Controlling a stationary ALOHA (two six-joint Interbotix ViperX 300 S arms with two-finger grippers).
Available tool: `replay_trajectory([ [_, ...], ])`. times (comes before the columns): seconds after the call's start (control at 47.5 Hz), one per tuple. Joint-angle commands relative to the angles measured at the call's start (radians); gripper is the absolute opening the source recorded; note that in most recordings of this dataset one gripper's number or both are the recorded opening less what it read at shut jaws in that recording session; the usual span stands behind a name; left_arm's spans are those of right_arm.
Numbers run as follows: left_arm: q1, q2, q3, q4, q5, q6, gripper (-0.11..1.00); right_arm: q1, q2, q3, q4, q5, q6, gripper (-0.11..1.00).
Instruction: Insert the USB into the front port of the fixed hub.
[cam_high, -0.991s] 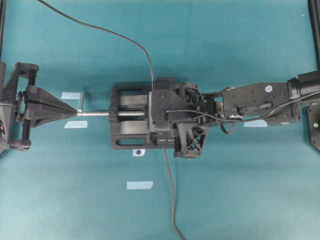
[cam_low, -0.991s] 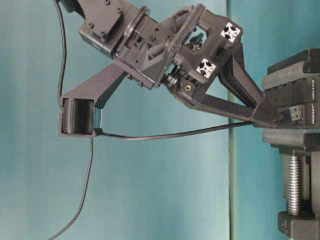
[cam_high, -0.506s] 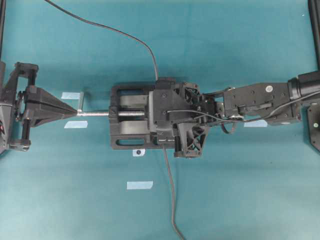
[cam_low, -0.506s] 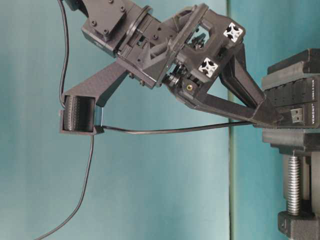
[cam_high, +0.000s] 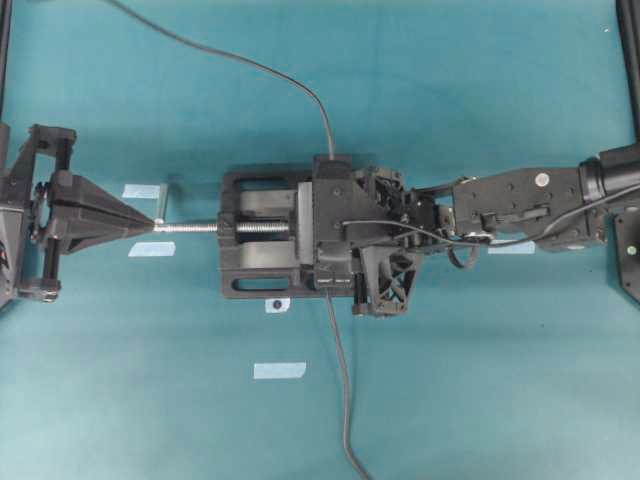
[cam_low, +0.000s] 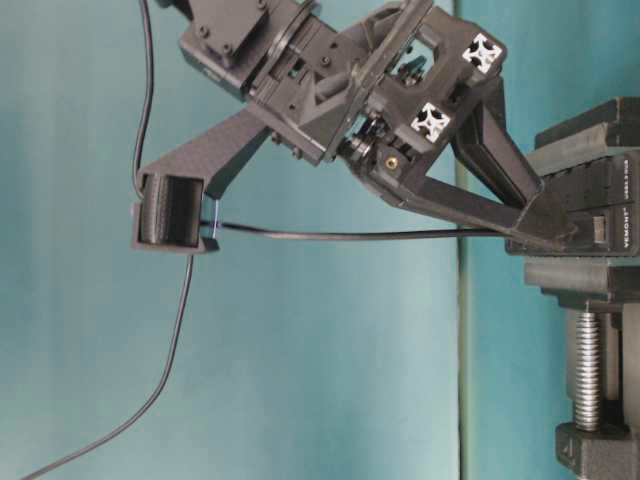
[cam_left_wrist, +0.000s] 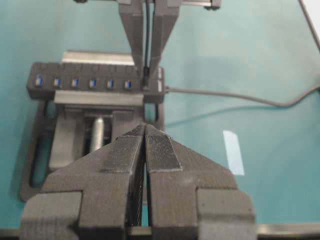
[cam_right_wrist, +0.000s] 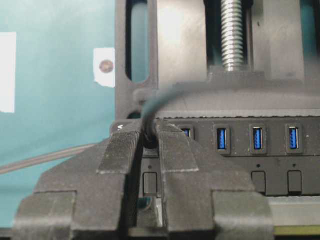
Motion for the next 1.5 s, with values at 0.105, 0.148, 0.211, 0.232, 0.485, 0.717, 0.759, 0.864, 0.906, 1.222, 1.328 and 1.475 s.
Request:
replay_trajectory([
  [0.105, 0.0, 0.0, -0.008, 0.003, -0.009, -0.002, 0.0, -0.006, -0.017, 0.0, 0.009, -0.014, 0.012, 0.08],
  [0.148, 0.0, -0.002, -0.008, 0.003, -0.009, -0.002, 0.0, -0.006, -0.018, -0.002, 0.008, -0.012, 0.011, 0.08],
  [0.211, 0.0, -0.002, -0.008, 0.003, -0.009, -0.002, 0.0, -0.006, -0.018, -0.002, 0.009, -0.012, 0.012, 0.08],
  [0.232, -0.002, -0.002, -0.008, 0.003, -0.009, -0.002, 0.0, -0.006, -0.017, -0.002, 0.009, -0.012, 0.011, 0.08],
  [0.485, -0.002, 0.0, -0.006, 0.003, -0.009, -0.002, 0.0, -0.006, -0.011, 0.005, 0.012, -0.009, 0.012, 0.08],
  [0.717, 0.0, -0.002, -0.005, 0.003, -0.009, -0.002, 0.0, 0.002, 0.002, 0.017, 0.018, -0.009, 0.012, 0.08],
  [0.759, -0.002, 0.0, -0.006, 0.003, -0.009, -0.002, 0.0, 0.003, 0.005, 0.02, 0.018, -0.006, 0.012, 0.08],
  [0.864, -0.002, -0.002, -0.005, 0.003, -0.009, -0.002, 0.0, 0.009, 0.015, 0.021, 0.018, 0.003, 0.012, 0.08],
  [0.906, 0.0, -0.002, -0.003, 0.003, -0.009, -0.002, 0.0, 0.011, 0.02, 0.021, 0.018, 0.011, 0.012, 0.08],
  [1.222, -0.002, -0.002, -0.003, 0.003, -0.009, -0.002, 0.0, 0.014, 0.025, 0.018, 0.018, 0.021, 0.012, 0.08],
  [1.328, -0.002, -0.002, -0.003, 0.003, -0.009, -0.002, 0.0, 0.014, 0.025, 0.017, 0.018, 0.023, 0.012, 0.08],
  [1.475, 0.0, -0.002, -0.003, 0.003, -0.014, -0.002, 0.0, 0.014, 0.023, 0.015, 0.018, 0.021, 0.012, 0.08],
])
